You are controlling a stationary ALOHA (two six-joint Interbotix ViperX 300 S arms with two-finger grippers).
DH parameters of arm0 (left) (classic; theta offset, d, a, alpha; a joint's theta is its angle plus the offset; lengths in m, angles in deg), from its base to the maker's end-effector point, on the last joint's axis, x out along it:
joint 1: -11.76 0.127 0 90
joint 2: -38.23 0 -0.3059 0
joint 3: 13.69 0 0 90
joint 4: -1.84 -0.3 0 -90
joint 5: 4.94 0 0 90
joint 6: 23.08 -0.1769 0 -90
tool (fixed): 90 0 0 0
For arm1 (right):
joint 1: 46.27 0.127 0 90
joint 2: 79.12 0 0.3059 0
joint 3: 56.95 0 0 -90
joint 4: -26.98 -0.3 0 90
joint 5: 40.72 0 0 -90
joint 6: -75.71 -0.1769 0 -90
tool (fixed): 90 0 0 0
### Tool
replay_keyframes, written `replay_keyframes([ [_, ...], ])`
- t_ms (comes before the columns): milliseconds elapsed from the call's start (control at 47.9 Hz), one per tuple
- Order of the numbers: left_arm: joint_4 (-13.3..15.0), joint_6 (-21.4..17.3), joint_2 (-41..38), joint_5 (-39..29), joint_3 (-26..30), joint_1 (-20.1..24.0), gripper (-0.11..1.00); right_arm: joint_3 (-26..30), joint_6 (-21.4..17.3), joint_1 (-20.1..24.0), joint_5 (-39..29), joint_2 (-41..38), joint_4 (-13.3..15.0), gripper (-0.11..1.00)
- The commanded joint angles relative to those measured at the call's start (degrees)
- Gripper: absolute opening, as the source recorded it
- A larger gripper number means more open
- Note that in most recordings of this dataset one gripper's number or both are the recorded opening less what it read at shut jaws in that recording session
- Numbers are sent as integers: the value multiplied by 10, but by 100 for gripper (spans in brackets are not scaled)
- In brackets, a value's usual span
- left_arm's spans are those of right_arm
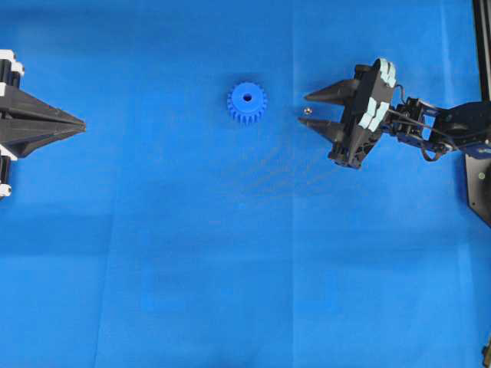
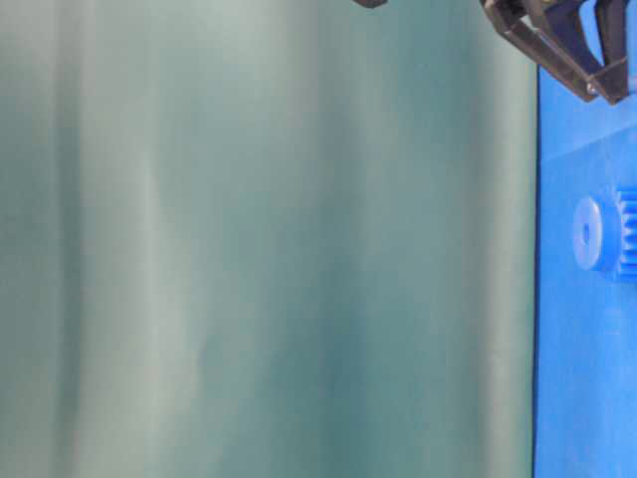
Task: Insert the shaft placed at a random location into the center hole of the small gear at another random location.
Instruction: 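Lower the open right gripper around the silver shaft and close, then lift the shaft and carry it left over the blue gear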
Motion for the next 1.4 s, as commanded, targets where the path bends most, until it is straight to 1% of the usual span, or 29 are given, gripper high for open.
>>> replay_keyframes([
  [0,-1,-1,-1,4,6,-1,0,6,-1,2,6,6,2,19],
  [42,-1,-1,-1,4,6,-1,0,6,-1,2,6,6,3,10],
  [104,-2,-1,-1,4,6,-1,0,5,-1,2,6,6,3,2],
  [355,-2,-1,-1,3,6,-1,0,7,-1,3,4,8,3,2],
  [480,-1,-1,-1,3,6,-1,0,7,-4,7,-7,31,3,2],
  [606,-1,-1,-1,4,6,-1,0,9,-9,8,-54,90,3,2],
  [731,-1,-1,4,3,6,-1,0,17,-7,8,-118,149,3,2],
  [856,-1,-1,8,3,7,-1,0,25,-6,8,-159,180,3,2],
  [1149,-1,0,10,2,6,-1,0,35,-5,8,-168,176,3,2],
  [1379,-2,0,10,3,6,-1,0,82,-5,11,-174,135,3,2],
])
